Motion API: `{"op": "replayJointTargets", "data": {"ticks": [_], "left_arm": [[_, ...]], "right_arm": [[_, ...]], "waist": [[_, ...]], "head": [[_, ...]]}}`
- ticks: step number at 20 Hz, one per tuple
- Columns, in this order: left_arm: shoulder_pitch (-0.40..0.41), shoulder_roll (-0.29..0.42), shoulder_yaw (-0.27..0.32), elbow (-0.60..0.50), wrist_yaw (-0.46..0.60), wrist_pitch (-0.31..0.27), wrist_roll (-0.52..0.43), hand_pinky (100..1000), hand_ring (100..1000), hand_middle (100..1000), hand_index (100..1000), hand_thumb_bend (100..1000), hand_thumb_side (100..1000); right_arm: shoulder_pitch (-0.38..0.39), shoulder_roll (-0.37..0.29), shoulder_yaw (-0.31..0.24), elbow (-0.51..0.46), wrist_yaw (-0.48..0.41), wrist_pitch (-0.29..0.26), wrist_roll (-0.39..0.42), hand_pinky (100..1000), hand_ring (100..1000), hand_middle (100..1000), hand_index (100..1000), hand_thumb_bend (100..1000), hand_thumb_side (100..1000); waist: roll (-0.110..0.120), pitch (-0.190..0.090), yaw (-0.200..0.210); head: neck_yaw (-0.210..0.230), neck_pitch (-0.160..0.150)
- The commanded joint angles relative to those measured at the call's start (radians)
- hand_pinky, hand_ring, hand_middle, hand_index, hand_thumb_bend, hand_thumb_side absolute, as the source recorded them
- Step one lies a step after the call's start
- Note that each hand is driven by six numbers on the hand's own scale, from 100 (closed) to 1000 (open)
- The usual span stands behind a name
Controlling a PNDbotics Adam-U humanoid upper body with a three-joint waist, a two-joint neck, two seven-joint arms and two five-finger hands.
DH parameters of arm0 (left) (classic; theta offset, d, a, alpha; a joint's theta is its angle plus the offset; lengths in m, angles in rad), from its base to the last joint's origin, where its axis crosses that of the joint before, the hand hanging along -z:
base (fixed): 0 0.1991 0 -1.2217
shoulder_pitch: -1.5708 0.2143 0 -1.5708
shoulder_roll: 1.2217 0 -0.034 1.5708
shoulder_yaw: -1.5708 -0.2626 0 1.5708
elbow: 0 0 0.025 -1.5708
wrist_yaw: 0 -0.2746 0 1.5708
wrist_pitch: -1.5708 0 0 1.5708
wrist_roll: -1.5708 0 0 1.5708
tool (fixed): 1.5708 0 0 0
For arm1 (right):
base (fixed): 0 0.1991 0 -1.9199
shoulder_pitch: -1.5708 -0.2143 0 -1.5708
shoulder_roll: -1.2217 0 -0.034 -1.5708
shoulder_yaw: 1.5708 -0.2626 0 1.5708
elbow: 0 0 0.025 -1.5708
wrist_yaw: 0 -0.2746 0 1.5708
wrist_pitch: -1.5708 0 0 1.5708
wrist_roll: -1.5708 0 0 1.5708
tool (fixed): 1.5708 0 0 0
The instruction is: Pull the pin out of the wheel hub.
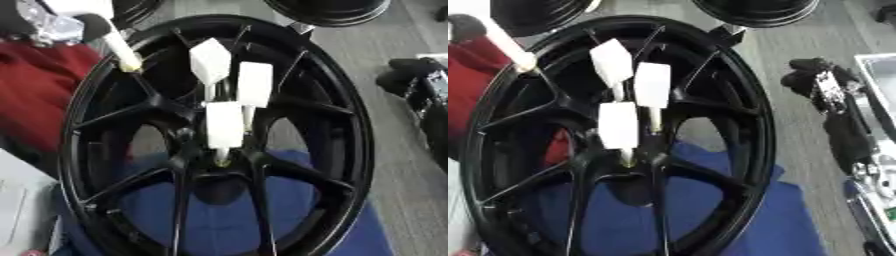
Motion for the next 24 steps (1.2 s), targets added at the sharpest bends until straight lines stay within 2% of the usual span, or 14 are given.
{"op": "replayJointTargets", "data": {"ticks": [1,3,6,8,10,11,12,13,14,15,16,19,22,24], "left_arm": [[0.064,0.077,0.111,0.025,0.051,0.010,0.103,661,519,383,379,210,292],[0.125,0.095,0.154,0.044,0.070,0.006,0.165,661,519,383,379,211,292],[0.185,0.099,0.188,0.072,0.084,0.010,0.222,658,518,384,387,217,296],[0.324,0.073,0.279,0.134,0.064,0.018,0.314,658,519,387,389,220,297],[0.423,0.043,0.332,0.169,0.027,0.013,0.402,688,558,452,469,289,415],[0.462,0.022,0.347,0.178,0.012,0.004,0.436,720,598,508,543,347,470],[0.496,0.000,0.359,0.184,0.009,-0.011,0.463,724,604,515,554,355,478],[0.525,-0.022,0.364,0.189,0.015,-0.026,0.477,766,685,619,704,440,538],[0.551,-0.045,0.366,0.195,0.024,-0.041,0.480,771,700,637,730,465,551],[0.572,-0.062,0.367,0.202,0.024,-0.054,0.479,802,759,729,816,547,581],[0.588,-0.078,0.365,0.211,0.014,-0.064,0.475,816,779,761,844,574,606],[0.616,-0.121,0.362,0.236,-0.014,-0.077,0.452,818,784,771,847,596,676],[0.628,-0.154,0.373,0.240,-0.014,-0.075,0.463,796,757,738,803,552,661],[0.628,-0.170,0.381,0.219,0.025,-0.081,0.509,772,723,694,760,511,650]], "right_arm": [[0.000,-0.022,-0.015,-0.020,0.000,-0.006,-0.004,870,762,618,757,100,816],[0.002,-0.022,-0.017,-0.020,0.000,-0.009,-0.007,870,762,618,757,100,816],[0.002,-0.022,-0.021,-0.020,0.000,-0.011,-0.009,869,762,618,757,100,808],[0.002,-0.023,-0.030,-0.020,0.000,-0.017,-0.017,869,761,618,756,100,806],[0.002,-0.022,-0.035,-0.020,0.000,-0.022,-0.023,868,761,617,756,100,803],[0.002,-0.020,-0.038,-0.020,0.000,-0.023,-0.025,868,761,617,756,100,806],[0.002,-0.017,-0.039,-0.020,0.000,-0.024,-0.027,868,761,617,756,100,806],[0.002,-0.015,-0.039,-0.020,0.000,-0.023,-0.028,868,761,617,756,100,810],[0.002,-0.011,-0.039,-0.020,0.000,-0.022,-0.029,868,761,617,756,100,810],[0.000,-0.009,-0.039,-0.020,0.000,-0.022,-0.029,868,761,617,756,100,808],[-0.002,-0.006,-0.038,-0.020,-0.001,-0.022,-0.029,868,761,617,756,100,808],[-0.007,0.000,-0.037,-0.020,-0.004,-0.022,-0.027,868,761,617,756,100,810],[-0.005,0.004,-0.037,-0.020,-0.003,-0.021,-0.028,868,761,617,756,100,812],[-0.004,0.004,-0.038,-0.020,-0.002,-0.021,-0.029,868,761,617,756,100,811]], "waist": [[-0.005,-0.035,0.004],[-0.008,-0.037,0.005],[-0.011,-0.037,0.010],[-0.016,-0.037,0.015],[-0.022,-0.035,0.016],[-0.026,-0.032,0.015],[-0.029,-0.030,0.014],[-0.032,-0.027,0.013],[-0.035,-0.025,0.012],[-0.038,-0.024,0.011],[-0.040,-0.023,0.010],[-0.045,-0.022,0.005],[-0.048,-0.019,0.002],[-0.050,-0.018,0.003]], "head": [[-0.011,0.010],[-0.012,0.012],[-0.015,0.012],[-0.016,0.011],[-0.020,0.003],[-0.023,-0.003],[-0.026,-0.009],[-0.030,-0.013],[-0.032,-0.016],[-0.032,-0.019],[-0.031,-0.021],[-0.029,-0.027],[-0.029,-0.030],[-0.029,-0.030]]}}
